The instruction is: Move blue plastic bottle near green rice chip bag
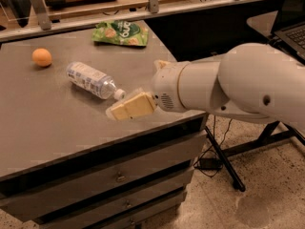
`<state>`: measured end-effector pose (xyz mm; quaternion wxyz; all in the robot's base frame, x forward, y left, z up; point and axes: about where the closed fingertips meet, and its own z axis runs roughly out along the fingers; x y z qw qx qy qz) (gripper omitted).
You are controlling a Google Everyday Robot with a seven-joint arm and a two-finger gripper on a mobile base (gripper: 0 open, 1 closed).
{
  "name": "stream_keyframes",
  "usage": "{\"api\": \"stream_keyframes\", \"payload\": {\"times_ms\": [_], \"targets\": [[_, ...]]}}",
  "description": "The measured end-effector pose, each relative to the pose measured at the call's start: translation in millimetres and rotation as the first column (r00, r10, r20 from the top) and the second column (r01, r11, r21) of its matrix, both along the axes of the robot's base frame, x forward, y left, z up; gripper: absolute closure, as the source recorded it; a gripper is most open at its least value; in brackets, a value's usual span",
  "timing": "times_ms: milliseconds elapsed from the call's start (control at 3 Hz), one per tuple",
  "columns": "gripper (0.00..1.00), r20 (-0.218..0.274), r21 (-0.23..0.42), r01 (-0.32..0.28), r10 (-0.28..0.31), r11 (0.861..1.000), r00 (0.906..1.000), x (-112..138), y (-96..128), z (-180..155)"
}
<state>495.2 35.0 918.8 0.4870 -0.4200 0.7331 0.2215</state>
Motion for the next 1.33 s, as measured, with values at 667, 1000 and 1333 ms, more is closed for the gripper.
{"api": "stream_keyframes", "payload": {"times_ms": [667, 1000, 1333], "targets": [[0.0, 0.035, -0.011, -0.002, 0.002, 1.0, 0.9994, 11.1, 10.4, -12.8], [0.0, 0.072, 0.002, 0.014, -0.014, 1.0, 0.9973, 30.3, 22.2, -29.2], [0.0, 0.087, 0.03, -0.002, 0.0, 1.0, 0.9962, 48.5, 38.9, -41.7]]}}
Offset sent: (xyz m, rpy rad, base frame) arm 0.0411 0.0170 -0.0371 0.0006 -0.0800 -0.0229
